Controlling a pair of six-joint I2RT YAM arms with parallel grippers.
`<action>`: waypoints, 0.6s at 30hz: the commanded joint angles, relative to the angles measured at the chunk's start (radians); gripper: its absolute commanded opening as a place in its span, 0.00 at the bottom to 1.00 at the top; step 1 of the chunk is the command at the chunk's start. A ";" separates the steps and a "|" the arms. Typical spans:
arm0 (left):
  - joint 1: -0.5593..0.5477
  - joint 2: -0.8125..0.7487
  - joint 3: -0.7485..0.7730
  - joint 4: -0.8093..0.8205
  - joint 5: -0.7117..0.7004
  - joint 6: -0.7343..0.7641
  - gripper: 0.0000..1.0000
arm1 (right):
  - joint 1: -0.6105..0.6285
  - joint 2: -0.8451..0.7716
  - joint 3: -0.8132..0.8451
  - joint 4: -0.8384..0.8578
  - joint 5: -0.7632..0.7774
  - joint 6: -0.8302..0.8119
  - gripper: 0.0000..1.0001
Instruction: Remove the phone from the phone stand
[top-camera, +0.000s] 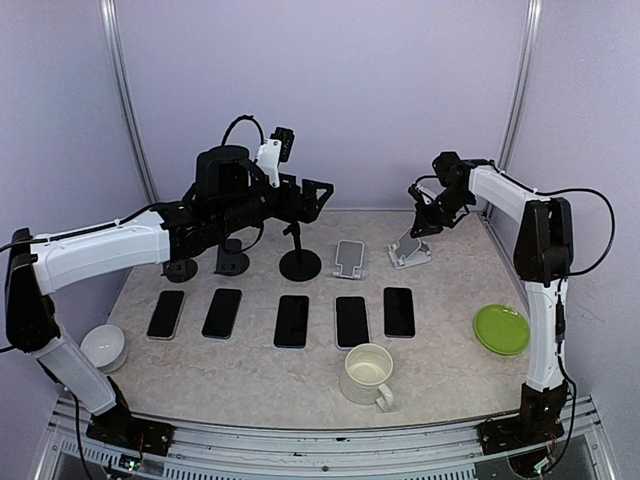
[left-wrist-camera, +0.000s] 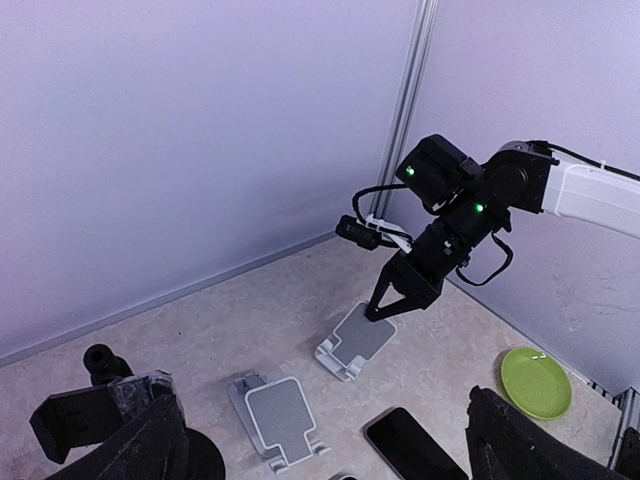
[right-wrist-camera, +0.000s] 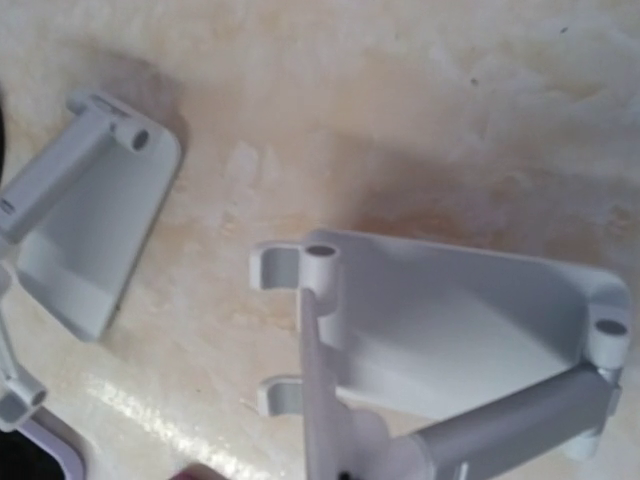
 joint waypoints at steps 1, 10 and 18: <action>0.012 -0.020 -0.007 0.018 0.018 0.020 0.94 | -0.018 0.027 0.038 -0.013 -0.057 -0.057 0.00; 0.023 -0.034 -0.017 0.011 0.021 0.025 0.94 | -0.018 0.000 0.027 0.014 0.002 0.026 0.72; 0.025 -0.043 -0.032 0.025 0.006 0.015 0.95 | 0.007 -0.162 -0.221 0.162 0.186 0.298 1.00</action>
